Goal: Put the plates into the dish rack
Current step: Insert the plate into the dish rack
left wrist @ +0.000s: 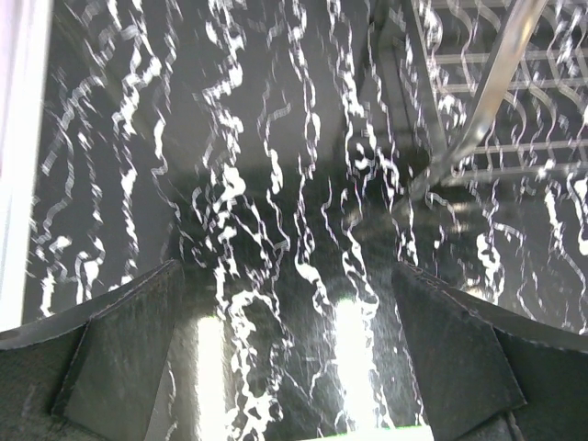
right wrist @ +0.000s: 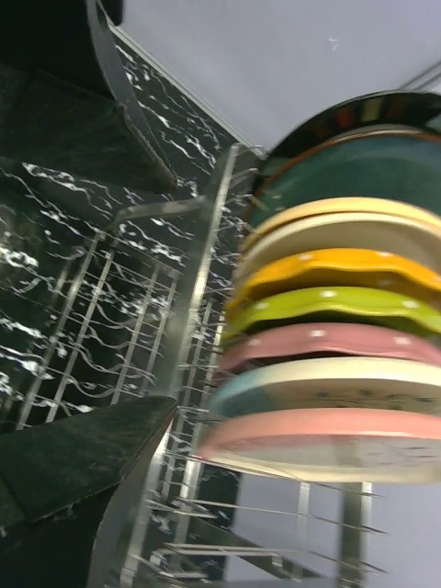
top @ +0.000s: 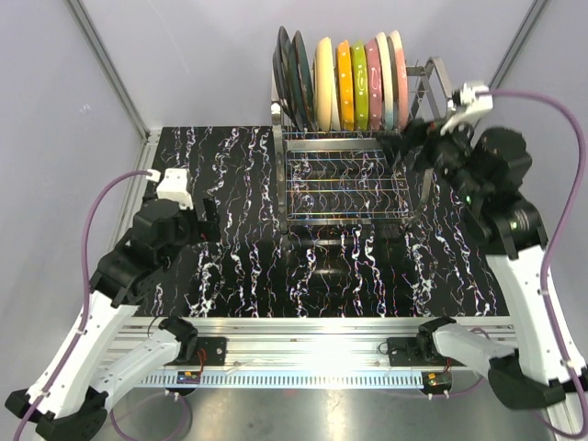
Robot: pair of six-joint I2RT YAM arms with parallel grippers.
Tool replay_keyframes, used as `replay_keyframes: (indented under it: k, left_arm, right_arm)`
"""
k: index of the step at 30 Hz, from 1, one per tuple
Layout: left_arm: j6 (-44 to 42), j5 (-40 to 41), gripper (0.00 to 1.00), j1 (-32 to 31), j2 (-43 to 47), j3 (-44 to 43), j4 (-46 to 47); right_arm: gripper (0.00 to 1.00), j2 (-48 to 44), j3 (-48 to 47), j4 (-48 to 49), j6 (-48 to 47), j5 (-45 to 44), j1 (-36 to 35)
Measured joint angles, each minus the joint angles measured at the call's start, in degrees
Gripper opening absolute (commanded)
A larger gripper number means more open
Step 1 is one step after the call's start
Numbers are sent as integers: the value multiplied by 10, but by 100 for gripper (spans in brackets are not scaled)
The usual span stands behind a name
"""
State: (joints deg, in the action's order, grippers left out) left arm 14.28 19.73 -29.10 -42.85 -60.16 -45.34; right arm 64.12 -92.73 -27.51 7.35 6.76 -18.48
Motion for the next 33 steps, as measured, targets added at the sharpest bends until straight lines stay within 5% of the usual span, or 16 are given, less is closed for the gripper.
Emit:
replay_keyframes:
  k: [8, 16, 33]
  left_arm:
    - [-11, 16, 99, 0, 41, -10, 17]
    - [-12, 24, 99, 0, 161, 93, 58]
    - [-14, 35, 99, 0, 198, 134, 76]
  right_arm:
    - [100, -171, 247, -19, 46, -2, 0]
    - [100, -296, 415, -86, 124, -75, 0]
    - [100, -367, 441, -161, 227, -275, 0]
